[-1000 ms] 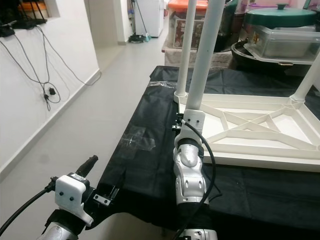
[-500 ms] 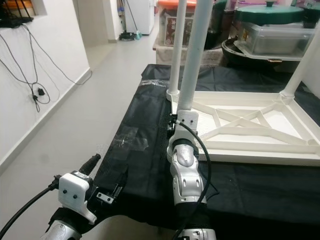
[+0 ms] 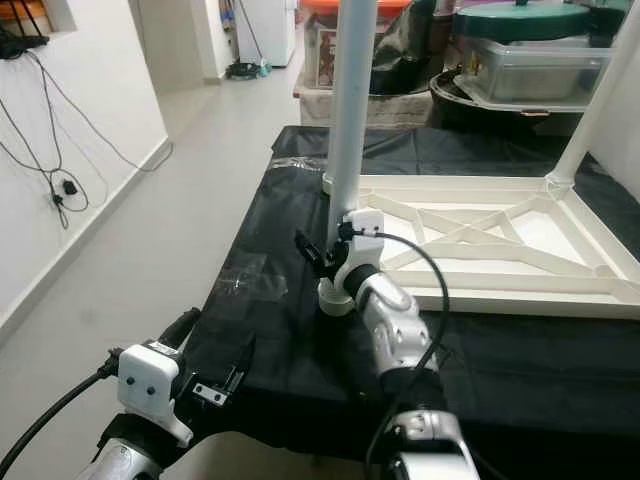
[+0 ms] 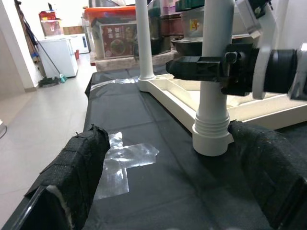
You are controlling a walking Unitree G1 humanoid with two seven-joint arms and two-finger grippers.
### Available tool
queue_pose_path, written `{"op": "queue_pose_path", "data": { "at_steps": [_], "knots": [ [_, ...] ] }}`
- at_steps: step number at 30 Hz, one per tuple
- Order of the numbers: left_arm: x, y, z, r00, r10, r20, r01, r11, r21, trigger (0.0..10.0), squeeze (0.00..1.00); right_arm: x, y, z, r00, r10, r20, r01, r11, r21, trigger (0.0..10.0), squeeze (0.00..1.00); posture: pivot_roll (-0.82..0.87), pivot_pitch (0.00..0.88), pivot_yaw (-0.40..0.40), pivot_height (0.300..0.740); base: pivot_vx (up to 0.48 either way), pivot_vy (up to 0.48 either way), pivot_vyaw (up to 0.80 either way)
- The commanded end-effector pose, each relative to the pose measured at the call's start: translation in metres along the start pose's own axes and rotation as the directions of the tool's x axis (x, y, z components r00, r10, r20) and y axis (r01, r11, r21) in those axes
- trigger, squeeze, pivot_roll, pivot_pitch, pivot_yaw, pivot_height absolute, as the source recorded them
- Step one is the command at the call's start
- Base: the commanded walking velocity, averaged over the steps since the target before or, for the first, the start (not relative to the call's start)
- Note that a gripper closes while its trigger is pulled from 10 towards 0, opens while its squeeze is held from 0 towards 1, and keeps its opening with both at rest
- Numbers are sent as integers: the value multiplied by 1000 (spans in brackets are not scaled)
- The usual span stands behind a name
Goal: Building children table
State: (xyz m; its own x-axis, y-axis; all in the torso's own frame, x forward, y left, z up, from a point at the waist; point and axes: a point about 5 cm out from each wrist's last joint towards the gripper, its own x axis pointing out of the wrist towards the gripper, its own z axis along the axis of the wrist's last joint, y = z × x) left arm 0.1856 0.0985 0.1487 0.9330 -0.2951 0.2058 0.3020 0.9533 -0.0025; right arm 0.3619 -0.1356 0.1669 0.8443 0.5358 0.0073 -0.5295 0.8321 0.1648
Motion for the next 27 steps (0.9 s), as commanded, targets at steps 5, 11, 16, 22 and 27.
{"op": "queue_pose_path", "data": {
  "at_steps": [5, 11, 16, 22, 27],
  "knots": [
    [-1, 0, -7, 999, -2, -33, 3, 1000, 3, 10000, 0, 12, 9, 19, 928, 372, -14, -371, 927, 65, 10000, 0, 111, 1, 7, 740, 0, 0, 0],
    [-1, -2, -6, 1000, -19, -22, 19, 1000, -5, 10000, 0, 18, 17, 29, 809, 588, -22, -584, 807, 90, 10000, 0, 118, 0, 0, 740, 0, 0, 0],
    [1, -6, 0, 999, -53, -3, 52, 998, -34, 10000, 0, 23, 31, 22, 711, 699, -78, -693, 715, 93, 10000, 0, 118, 0, 0, 740, 0, 0, 0],
    [1, -7, 0, 999, -53, -3, 53, 998, -36, 10000, 0, 27, 34, 11, 712, 686, -153, -688, 724, 47, 0, 0, 136, 0, -4, 740, 0, 0, 0],
    [0, -8, -2, 999, -50, -7, 50, 998, -36, 10000, 0, 30, 30, 4, 788, 595, -160, -605, 796, -17, 0, 0, 132, 0, -1, 740, 0, 0, 0]
  ]
}}
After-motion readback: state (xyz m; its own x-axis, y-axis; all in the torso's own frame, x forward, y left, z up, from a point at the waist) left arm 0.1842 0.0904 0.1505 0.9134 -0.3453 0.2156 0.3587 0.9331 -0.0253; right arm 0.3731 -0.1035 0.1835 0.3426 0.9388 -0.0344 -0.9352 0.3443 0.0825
